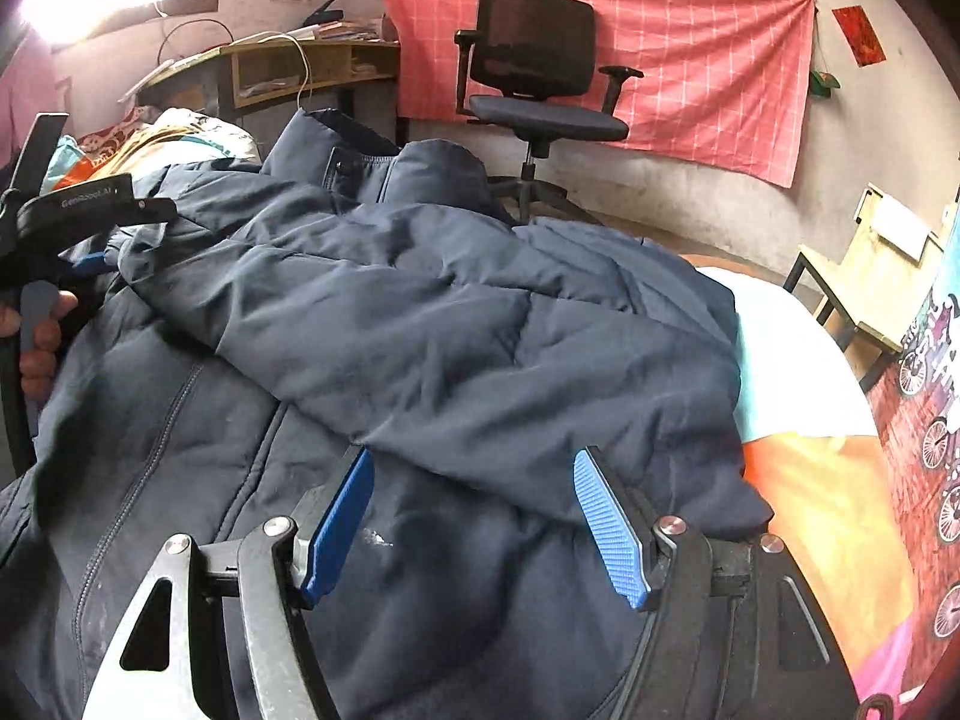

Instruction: Fold large clothes

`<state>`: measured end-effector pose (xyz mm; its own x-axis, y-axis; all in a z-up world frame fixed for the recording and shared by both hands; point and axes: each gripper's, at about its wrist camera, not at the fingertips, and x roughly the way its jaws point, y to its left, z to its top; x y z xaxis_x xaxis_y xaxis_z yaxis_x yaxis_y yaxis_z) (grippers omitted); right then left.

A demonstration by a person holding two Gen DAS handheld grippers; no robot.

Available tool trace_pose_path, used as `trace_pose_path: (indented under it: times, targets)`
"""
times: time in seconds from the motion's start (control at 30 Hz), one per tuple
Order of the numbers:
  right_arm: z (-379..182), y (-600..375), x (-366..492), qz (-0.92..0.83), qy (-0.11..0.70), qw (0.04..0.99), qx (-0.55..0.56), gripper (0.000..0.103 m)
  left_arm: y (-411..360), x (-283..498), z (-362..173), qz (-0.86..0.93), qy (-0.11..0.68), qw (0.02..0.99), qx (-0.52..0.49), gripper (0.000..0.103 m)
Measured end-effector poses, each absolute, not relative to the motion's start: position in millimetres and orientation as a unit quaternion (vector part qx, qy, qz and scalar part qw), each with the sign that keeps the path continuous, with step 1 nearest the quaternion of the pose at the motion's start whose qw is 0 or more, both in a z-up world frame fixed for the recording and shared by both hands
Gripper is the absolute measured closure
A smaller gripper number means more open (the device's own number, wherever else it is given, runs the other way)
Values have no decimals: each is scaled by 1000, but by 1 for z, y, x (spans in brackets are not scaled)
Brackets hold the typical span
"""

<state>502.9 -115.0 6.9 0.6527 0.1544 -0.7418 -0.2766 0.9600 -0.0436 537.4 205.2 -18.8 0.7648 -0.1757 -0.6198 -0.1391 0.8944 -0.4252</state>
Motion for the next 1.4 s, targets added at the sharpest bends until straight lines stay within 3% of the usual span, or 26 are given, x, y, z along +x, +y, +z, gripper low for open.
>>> trace_pose_path:
  times: [0.03, 0.1, 0.23, 0.4, 0.67, 1.2, 1.37, 1.4]
  targets:
    - [8, -117, 503, 119, 398, 907, -75, 36, 207, 534, -14, -9, 335, 914, -229, 88]
    - [10, -118, 501, 116, 394, 909, -73, 34, 212, 523, -2, -8, 314, 922, -227, 97]
    - [19, -125, 497, 102, 381, 916, -72, 32, 210, 490, 19, -11, 297, 929, -220, 99]
    - [37, -140, 493, 89, 356, 928, -61, 25, 213, 439, 26, 0, 294, 929, -224, 99]
    - [46, -144, 508, 71, 362, 927, -66, 25, 208, 388, -6, 11, 343, 911, -230, 99]
    - [-21, -140, 542, 87, 467, 880, -21, 25, 211, 394, -47, 26, 380, 901, -210, 99]
    - [-24, -140, 537, 84, 461, 883, -30, 24, 212, 394, -45, 31, 390, 896, -213, 92]
    - [-24, -139, 536, 83, 458, 884, -31, 24, 213, 393, -43, 34, 394, 893, -215, 86]
